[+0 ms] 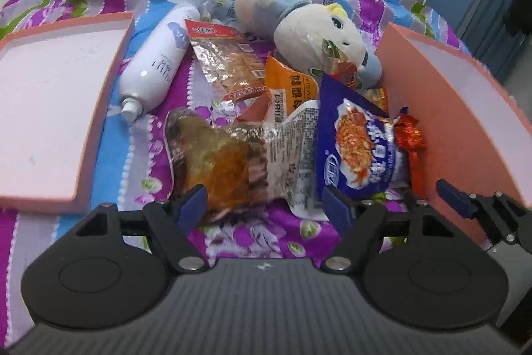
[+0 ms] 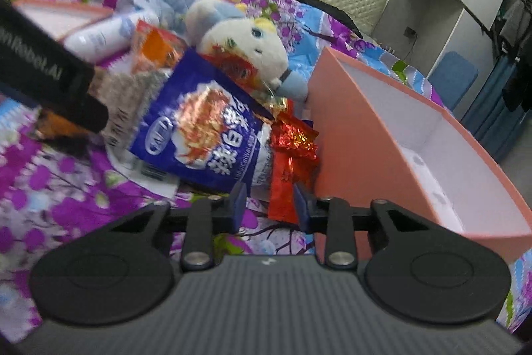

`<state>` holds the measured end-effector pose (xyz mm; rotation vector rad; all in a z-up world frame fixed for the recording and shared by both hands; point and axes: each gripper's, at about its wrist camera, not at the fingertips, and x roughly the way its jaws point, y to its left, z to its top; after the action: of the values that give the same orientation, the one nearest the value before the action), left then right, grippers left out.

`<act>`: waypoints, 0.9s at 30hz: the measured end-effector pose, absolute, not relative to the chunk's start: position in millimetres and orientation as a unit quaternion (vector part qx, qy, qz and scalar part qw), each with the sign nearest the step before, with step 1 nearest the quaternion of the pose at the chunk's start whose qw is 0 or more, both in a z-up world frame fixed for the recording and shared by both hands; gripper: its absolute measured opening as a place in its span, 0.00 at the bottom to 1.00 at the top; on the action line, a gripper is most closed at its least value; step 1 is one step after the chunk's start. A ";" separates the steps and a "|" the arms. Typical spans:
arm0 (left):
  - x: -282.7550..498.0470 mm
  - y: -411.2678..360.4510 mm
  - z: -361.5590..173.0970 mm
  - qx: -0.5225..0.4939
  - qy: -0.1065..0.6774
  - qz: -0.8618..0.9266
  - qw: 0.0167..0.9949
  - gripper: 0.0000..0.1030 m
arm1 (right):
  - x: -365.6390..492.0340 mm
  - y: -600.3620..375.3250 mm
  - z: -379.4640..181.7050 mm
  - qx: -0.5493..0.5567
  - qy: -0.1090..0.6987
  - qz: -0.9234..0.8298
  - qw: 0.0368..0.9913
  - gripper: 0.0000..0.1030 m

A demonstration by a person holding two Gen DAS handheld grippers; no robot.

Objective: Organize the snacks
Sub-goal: 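Grasp the amber meat snack pack with left gripper while right gripper grasps red foil packet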

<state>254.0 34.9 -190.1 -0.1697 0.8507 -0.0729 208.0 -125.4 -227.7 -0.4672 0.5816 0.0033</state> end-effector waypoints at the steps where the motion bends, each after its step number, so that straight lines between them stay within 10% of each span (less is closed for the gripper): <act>1: 257.5 32.8 -193.4 -0.076 0.412 -0.036 0.907 0.77 | 211.6 -124.6 -231.8 -0.240 0.284 -0.003 0.928 0.33; 7: 277.5 25.2 -210.8 -0.034 0.413 -0.028 0.910 0.77 | 221.6 -123.7 -250.7 -0.297 0.287 -0.014 0.911 0.32; 16: 283.5 41.6 -225.4 -0.054 0.407 -0.002 0.912 0.67 | 225.0 -131.1 -248.4 -0.290 0.286 -0.007 0.913 0.03; 27: 251.1 45.8 -197.9 -0.075 0.416 0.002 0.906 0.48 | 201.6 -136.4 -222.8 -0.289 0.267 0.007 0.919 0.03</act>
<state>251.1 45.8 -197.9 -0.1546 0.8597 0.0044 201.6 -136.4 -222.8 -0.5949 0.5480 0.0145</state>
